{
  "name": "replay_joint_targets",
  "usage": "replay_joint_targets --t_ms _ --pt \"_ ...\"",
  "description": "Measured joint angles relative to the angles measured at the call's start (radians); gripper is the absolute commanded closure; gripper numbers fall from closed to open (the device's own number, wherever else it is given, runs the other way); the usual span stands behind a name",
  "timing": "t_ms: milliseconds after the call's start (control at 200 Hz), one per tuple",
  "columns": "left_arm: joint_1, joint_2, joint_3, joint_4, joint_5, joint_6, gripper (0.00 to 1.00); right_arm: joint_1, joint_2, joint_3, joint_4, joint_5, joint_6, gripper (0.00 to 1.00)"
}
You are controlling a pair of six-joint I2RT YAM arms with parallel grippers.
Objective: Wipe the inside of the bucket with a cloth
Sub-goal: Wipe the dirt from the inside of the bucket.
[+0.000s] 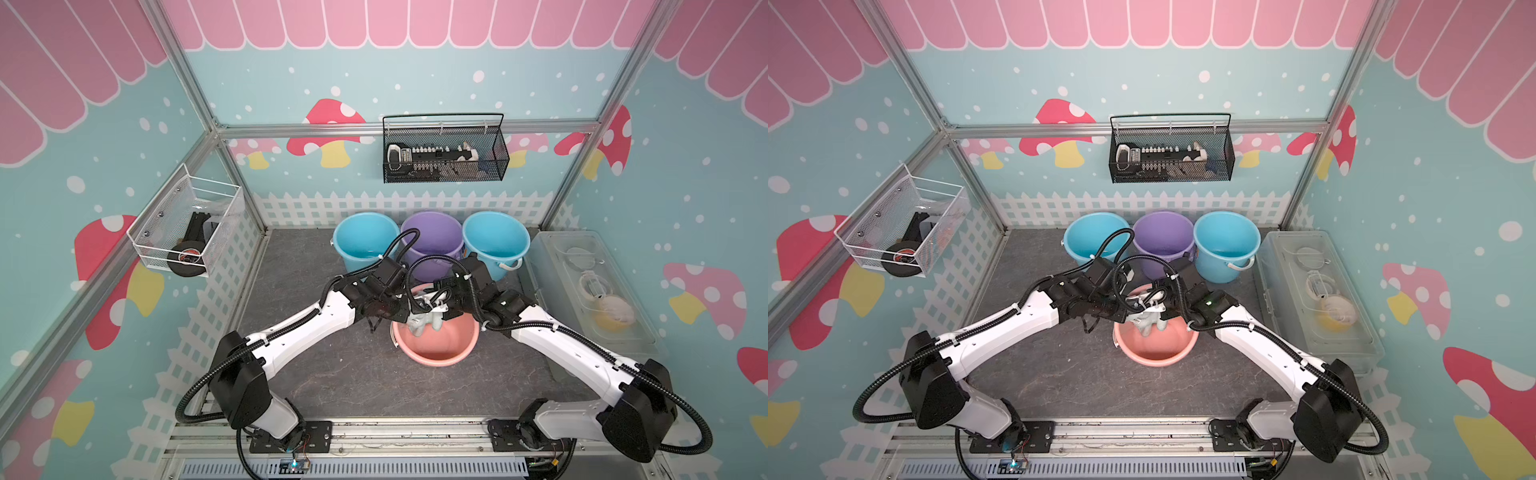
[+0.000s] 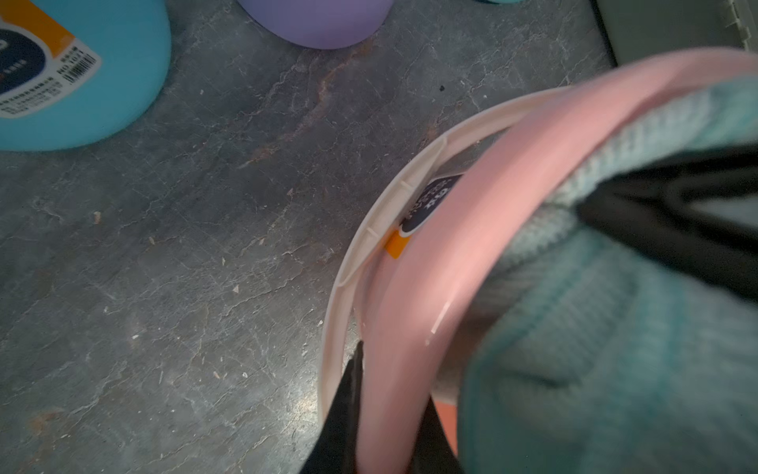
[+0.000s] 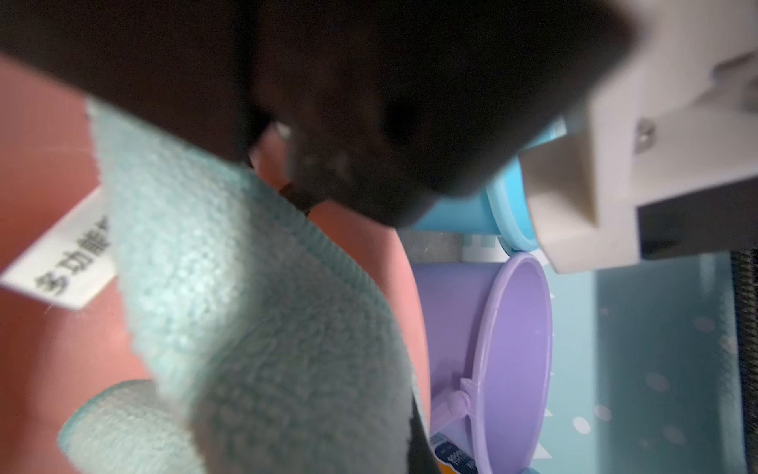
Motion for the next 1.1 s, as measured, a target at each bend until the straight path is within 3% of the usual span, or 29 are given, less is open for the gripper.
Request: replay_joint_targets --t_ms 230,410,550,715,815,916,1096 --pt "-0.01 0.0 0.01 0.002 0.001 0.0 1.0 0.011 -0.051 0.048 -0.178 0.169 -0.102 1.0" --pt "-0.021 0.0 0.017 -0.027 0.0 -0.001 1.0 0.009 -0.111 0.09 -0.416 0.2 -0.153 1.0" --pt "-0.012 0.0 0.023 -0.054 0.003 -0.011 1.0 0.008 -0.135 0.133 -0.596 0.115 -0.148 1.0" --pt "0.023 0.0 0.034 -0.083 0.008 -0.03 1.0 0.003 -0.135 0.19 -0.728 -0.143 -0.122 1.0" --pt "0.047 0.0 0.034 -0.095 0.011 -0.04 1.0 0.003 -0.135 0.192 -0.711 -0.276 -0.062 1.0" --pt "0.072 -0.005 0.034 -0.105 0.013 -0.05 1.0 0.003 -0.148 0.169 -0.575 -0.351 0.062 1.0" --pt "0.152 -0.052 0.004 -0.114 0.016 -0.061 1.0 0.003 -0.21 0.084 -0.245 -0.298 0.307 1.0"
